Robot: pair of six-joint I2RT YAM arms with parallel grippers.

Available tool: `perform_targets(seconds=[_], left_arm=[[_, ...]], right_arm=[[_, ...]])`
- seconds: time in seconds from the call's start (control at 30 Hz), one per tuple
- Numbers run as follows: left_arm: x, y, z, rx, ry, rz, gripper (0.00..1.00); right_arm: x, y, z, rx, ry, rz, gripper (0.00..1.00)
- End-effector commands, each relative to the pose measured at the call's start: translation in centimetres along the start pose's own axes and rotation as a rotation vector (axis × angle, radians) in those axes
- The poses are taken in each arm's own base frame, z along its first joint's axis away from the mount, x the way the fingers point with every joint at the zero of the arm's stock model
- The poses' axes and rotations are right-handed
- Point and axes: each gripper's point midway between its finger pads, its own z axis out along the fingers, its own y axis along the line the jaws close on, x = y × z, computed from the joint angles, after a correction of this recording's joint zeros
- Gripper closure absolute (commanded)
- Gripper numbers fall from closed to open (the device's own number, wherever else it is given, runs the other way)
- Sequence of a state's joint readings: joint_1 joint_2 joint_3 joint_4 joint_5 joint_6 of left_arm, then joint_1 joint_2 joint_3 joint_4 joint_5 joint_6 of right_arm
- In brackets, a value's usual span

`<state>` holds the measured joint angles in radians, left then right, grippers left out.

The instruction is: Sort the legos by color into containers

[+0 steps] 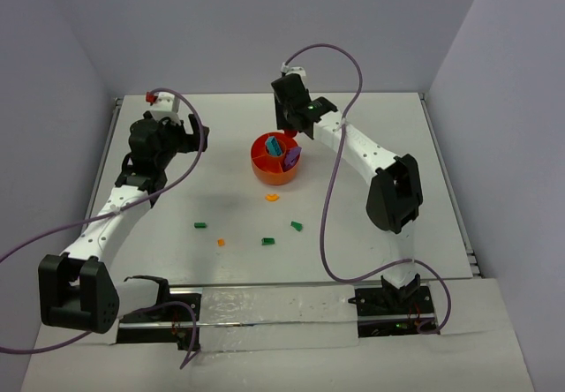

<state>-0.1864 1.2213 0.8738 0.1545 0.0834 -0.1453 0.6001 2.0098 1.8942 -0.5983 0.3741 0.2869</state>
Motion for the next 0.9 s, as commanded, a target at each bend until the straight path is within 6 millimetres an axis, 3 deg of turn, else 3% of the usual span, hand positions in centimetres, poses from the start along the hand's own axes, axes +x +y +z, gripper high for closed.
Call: perform_targets(seconds=[0.0,0.27,0.57,0.67,0.73,0.8,0.87], left_arm=[[-2.0,0.1,-0.3,0.001,-0.072,0.007,0.05],[-2.2,0.3,-0.4,-0.002,-0.077,0.006,0.05],[-2.1,0.6,-0.3,-0.004,-0.071,0.006,0.05],[-2.1,0.7,-0.2,-0.006,-0.070,0.007,0.05],[-1.9,0.8,-0.1,-0.008,-0.067,0.007,0.05],[-2.0,0.9,-0.1,-0.008,-0.067,0.005,0.05],[-2.0,0.9,0.0,-0.009,-0.068,0.003,0.05]], right_arm=[[-1.7,0.7,-0.3,0.000,-0.061,0.001,0.94],[-0.6,1.1,0.7,-0.008,-0.035,-0.015,0.94],[-0.2,1.9,1.3,-0.035,-0.013,-0.026,0.77],[-0.2,2.1,1.2,-0.050,-0.007,-0.026,0.57],[-0.2,2.2,1.0,-0.057,-0.007,-0.023,0.33],[-0.6,2.3,0.7,-0.063,-0.014,-0.014,0.19],[-1.0,2.2,0.4,-0.067,-0.021,-0.005,0.12]])
